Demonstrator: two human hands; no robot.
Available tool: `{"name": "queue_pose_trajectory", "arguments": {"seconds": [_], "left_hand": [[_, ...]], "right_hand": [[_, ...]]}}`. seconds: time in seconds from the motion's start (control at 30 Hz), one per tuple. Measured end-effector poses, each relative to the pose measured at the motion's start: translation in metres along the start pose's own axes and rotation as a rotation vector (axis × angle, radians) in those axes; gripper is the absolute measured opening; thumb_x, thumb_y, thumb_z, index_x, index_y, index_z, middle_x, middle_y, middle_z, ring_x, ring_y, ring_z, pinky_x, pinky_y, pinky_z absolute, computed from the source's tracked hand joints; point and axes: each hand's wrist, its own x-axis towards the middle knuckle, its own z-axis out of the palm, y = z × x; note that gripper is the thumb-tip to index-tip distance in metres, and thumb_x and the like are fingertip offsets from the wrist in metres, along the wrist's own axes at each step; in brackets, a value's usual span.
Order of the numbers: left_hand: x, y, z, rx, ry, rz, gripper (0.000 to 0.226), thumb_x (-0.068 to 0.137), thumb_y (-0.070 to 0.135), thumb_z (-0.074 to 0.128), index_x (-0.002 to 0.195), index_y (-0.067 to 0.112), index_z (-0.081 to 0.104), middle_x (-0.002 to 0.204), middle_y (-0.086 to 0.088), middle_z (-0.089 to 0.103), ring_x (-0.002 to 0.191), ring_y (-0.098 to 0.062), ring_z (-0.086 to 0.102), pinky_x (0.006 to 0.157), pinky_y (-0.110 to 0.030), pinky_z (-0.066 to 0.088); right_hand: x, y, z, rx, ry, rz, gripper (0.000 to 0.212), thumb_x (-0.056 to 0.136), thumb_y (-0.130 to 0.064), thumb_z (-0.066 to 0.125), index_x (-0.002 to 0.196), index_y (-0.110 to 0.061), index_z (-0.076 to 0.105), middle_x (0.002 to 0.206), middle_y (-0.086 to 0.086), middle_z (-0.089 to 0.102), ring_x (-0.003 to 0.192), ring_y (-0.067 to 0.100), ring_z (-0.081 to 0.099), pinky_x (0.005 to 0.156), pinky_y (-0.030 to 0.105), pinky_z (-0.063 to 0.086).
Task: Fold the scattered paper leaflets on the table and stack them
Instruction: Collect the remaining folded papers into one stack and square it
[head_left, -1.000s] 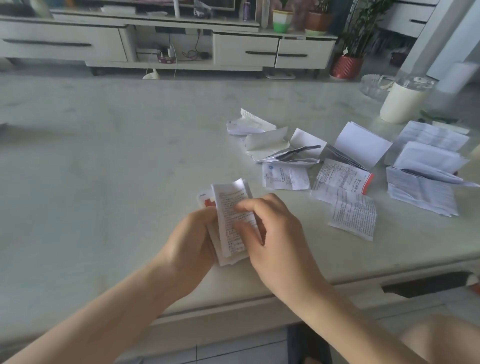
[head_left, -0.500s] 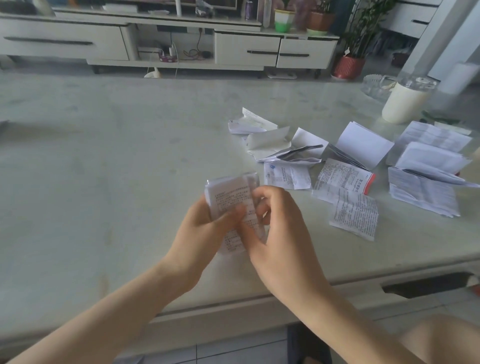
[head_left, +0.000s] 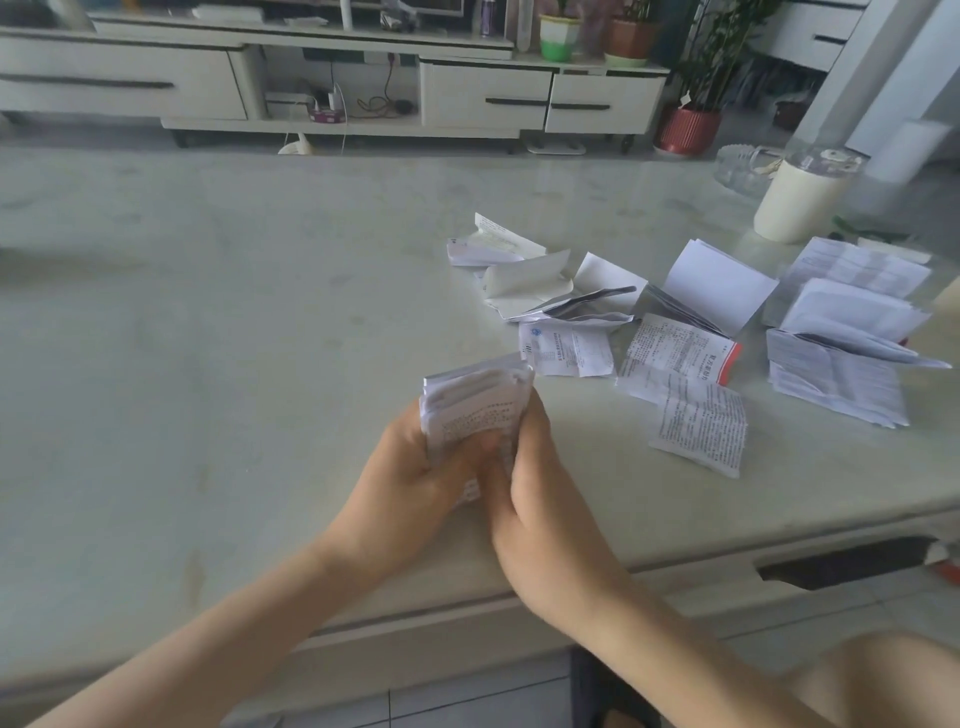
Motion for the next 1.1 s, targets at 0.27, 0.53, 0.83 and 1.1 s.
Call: {"name": "queue_pose_trajectory", "arguments": {"seconds": [0.27, 0.53, 0.83, 1.1], "left_hand": [[0.008, 0.012, 0.0, -0.277, 0.185, -0.343, 0.023, 0.081, 0.002, 0.061, 0.069, 0.018, 0.073, 0.075, -0.001, 0.073, 0.073, -0.017, 0.07, 0.064, -0.029, 0.059], [-0.002, 0.023, 0.015, -0.387, 0.066, -0.52, 0.022, 0.088, -0.003, 0.048, 0.08, 0.006, 0.067, 0.074, -0.01, 0.071, 0.066, -0.018, 0.07, 0.056, -0.026, 0.056], [0.0, 0.026, 0.013, -0.464, 0.03, -0.557, 0.016, 0.085, 0.0, 0.051, 0.089, 0.005, 0.065, 0.082, -0.012, 0.073, 0.073, -0.02, 0.071, 0.059, -0.026, 0.057], [0.001, 0.024, 0.015, -0.555, 0.016, -0.54, 0.02, 0.082, 0.002, 0.054, 0.098, 0.005, 0.065, 0.091, -0.011, 0.073, 0.082, -0.021, 0.071, 0.069, -0.028, 0.058]], "right_hand": [[0.023, -0.005, -0.1, -0.364, 0.24, 0.059, 0.018, 0.082, -0.009, 0.067, 0.096, -0.02, 0.066, 0.095, -0.013, 0.063, 0.087, 0.007, 0.059, 0.075, 0.006, 0.039], [0.01, 0.025, -0.151, -0.701, -0.042, 0.459, 0.075, 0.079, -0.042, 0.069, 0.141, -0.018, 0.035, 0.146, -0.001, 0.04, 0.132, 0.017, 0.038, 0.099, 0.025, 0.03], [0.0, 0.028, -0.151, -0.754, 0.273, 0.204, 0.017, 0.085, -0.023, 0.065, 0.088, -0.006, 0.067, 0.077, 0.013, 0.067, 0.074, 0.029, 0.058, 0.067, 0.033, 0.042], [0.004, -0.017, -0.093, 0.324, 0.259, 0.177, 0.002, 0.089, -0.011, 0.058, 0.088, -0.011, 0.06, 0.074, 0.004, 0.066, 0.063, 0.01, 0.06, 0.06, 0.019, 0.048]]}}
